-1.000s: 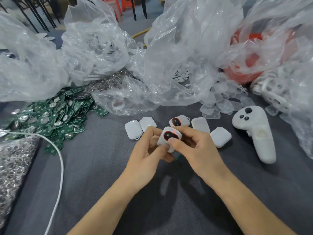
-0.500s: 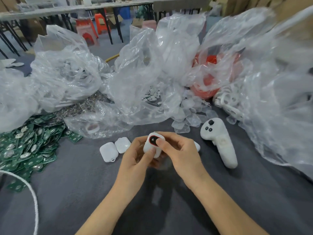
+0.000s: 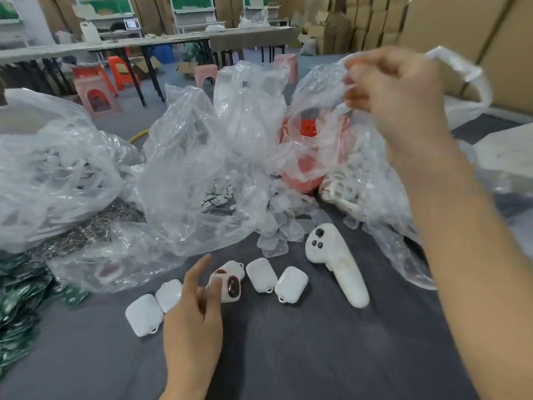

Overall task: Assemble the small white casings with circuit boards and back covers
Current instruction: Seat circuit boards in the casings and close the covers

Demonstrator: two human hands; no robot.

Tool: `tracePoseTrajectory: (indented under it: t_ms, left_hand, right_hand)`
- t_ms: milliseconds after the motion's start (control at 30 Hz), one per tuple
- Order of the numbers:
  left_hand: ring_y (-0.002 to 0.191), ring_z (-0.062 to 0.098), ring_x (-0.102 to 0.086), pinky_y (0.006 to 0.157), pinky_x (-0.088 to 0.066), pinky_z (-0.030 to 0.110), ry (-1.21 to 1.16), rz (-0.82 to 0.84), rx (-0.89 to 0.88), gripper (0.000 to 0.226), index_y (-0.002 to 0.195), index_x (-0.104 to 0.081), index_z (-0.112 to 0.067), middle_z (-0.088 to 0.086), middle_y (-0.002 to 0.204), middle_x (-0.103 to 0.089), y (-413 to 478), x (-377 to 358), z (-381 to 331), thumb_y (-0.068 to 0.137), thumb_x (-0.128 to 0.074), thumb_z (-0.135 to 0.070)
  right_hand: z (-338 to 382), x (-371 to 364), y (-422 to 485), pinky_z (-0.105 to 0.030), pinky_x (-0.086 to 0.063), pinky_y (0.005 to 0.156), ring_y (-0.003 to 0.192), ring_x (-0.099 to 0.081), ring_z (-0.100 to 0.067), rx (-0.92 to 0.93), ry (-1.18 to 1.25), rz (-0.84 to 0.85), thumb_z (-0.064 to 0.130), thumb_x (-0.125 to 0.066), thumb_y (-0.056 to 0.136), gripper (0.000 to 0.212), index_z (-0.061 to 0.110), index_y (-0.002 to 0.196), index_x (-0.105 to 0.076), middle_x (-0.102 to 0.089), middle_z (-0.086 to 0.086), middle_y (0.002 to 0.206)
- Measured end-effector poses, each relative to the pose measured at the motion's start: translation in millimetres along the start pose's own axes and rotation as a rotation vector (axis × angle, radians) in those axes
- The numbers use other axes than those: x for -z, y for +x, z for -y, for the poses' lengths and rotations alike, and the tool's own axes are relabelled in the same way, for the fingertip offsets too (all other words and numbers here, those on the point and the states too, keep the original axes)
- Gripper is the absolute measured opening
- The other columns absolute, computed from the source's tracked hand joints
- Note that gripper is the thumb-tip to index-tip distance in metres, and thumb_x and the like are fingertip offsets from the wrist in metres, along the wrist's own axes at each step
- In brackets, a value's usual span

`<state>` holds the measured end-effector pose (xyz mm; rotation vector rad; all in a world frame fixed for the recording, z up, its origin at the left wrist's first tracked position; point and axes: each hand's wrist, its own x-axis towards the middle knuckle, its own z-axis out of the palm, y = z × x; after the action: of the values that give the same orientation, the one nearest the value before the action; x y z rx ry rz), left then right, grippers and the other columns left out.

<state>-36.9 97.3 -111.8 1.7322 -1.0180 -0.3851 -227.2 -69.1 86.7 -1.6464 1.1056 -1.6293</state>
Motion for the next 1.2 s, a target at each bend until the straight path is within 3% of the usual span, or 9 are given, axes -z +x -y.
tracePoseTrajectory:
  t_ms: [67, 167, 267, 333, 433, 567, 833, 1000, 1200]
  left_hand:
    - [0.047, 0.008, -0.047, 0.05, -0.036, 0.027, 0.083, -0.044, 0.059, 0.03, 0.12, -0.052, -0.046, -0.007, 0.049, -0.046, 4, -2, 1, 0.091, -0.058, -0.039]
    - [0.049, 0.009, -0.049, 0.052, -0.036, 0.028, 0.064, -0.071, 0.089, 0.027, 0.118, -0.053, -0.045, -0.007, 0.049, -0.05, 5, -3, -1, 0.092, -0.056, -0.036]
    - [0.052, 0.007, -0.052, 0.054, -0.036, 0.028, 0.003, -0.091, 0.133, 0.023, 0.107, -0.057, -0.047, -0.008, 0.052, -0.057, 4, 0, -5, 0.094, -0.051, -0.03]
    - [0.05, 0.007, -0.052, 0.053, -0.036, 0.029, -0.001, -0.1, 0.145, 0.022, 0.098, -0.058, -0.047, -0.008, 0.051, -0.058, 4, 1, -5, 0.093, -0.05, -0.028]
    - [0.049, 0.008, -0.051, 0.051, -0.036, 0.031, 0.009, -0.107, 0.15, 0.025, 0.09, -0.057, -0.047, -0.011, 0.049, -0.057, 6, 1, -4, 0.094, -0.05, -0.024]
    - [0.053, 0.002, -0.053, 0.05, -0.034, 0.03, 0.015, -0.101, 0.165, 0.026, 0.089, -0.057, -0.044, -0.016, 0.048, -0.054, 5, 0, -5, 0.093, -0.051, -0.02]
    - [0.049, 0.003, -0.052, 0.049, -0.032, 0.03, 0.001, -0.101, 0.158, 0.026, 0.091, -0.057, -0.042, -0.012, 0.044, -0.052, 7, 1, -4, 0.093, -0.052, -0.017]
    - [0.043, 0.008, -0.046, 0.049, -0.034, 0.029, 0.024, -0.103, 0.144, 0.023, 0.089, -0.058, -0.041, -0.012, 0.043, -0.051, 5, 1, -3, 0.092, -0.052, -0.019]
    - [0.049, 0.018, -0.052, 0.053, -0.039, 0.031, 0.041, -0.107, 0.141, 0.023, 0.087, -0.059, -0.04, -0.01, 0.043, -0.051, 5, -1, -5, 0.091, -0.054, -0.018]
  right_hand:
    - [1, 0, 40, -0.025, -0.057, 0.074, 0.075, -0.065, -0.009, 0.002, -0.058, -0.011, 0.0, -0.048, 0.085, 0.029, 0.021, 0.077, -0.067, -0.068, -0.001, 0.081]
    - [-41, -29, 85, -0.034, -0.052, 0.09, 0.105, -0.062, -0.026, -0.179, -0.57, 0.233, 0.003, -0.05, 0.09, 0.019, 0.004, 0.1, -0.067, -0.065, -0.014, 0.11]
    - [-94, -60, 90, -0.023, -0.043, 0.06, 0.091, -0.054, -0.025, -0.245, -0.922, 0.454, 0.006, -0.056, 0.09, 0.002, 0.006, 0.092, -0.057, -0.053, -0.007, 0.082]
    - [-122, -73, 89, -0.024, -0.04, 0.059, 0.081, -0.048, -0.023, -0.269, -0.969, 0.545, 0.006, -0.054, 0.09, 0.008, 0.012, 0.088, -0.048, -0.043, -0.004, 0.075]
    - [-144, -87, 88, -0.035, -0.046, 0.084, 0.089, -0.051, -0.026, -0.354, -1.0, 0.599, 0.009, -0.052, 0.093, 0.005, 0.008, 0.096, -0.055, -0.051, -0.013, 0.097]
    - [-152, -100, 88, -0.035, -0.043, 0.057, 0.071, -0.054, -0.027, -0.392, -1.075, 0.538, 0.006, -0.04, 0.092, 0.03, -0.002, 0.117, -0.056, -0.054, -0.013, 0.089]
    - [-158, -100, 92, -0.032, -0.041, 0.066, 0.076, -0.051, -0.022, -0.265, -1.246, 0.485, 0.002, -0.048, 0.086, 0.027, 0.003, 0.112, -0.057, -0.048, -0.006, 0.082]
    - [-161, -94, 104, -0.033, -0.044, 0.064, 0.082, -0.054, -0.026, -0.277, -1.103, 0.34, 0.001, -0.043, 0.087, 0.03, 0.005, 0.114, -0.055, -0.059, -0.012, 0.102]
    - [-154, -85, 111, -0.029, -0.042, 0.061, 0.08, -0.056, -0.025, -0.369, -0.954, 0.324, -0.001, -0.054, 0.083, 0.031, 0.002, 0.113, -0.055, -0.055, -0.01, 0.088]
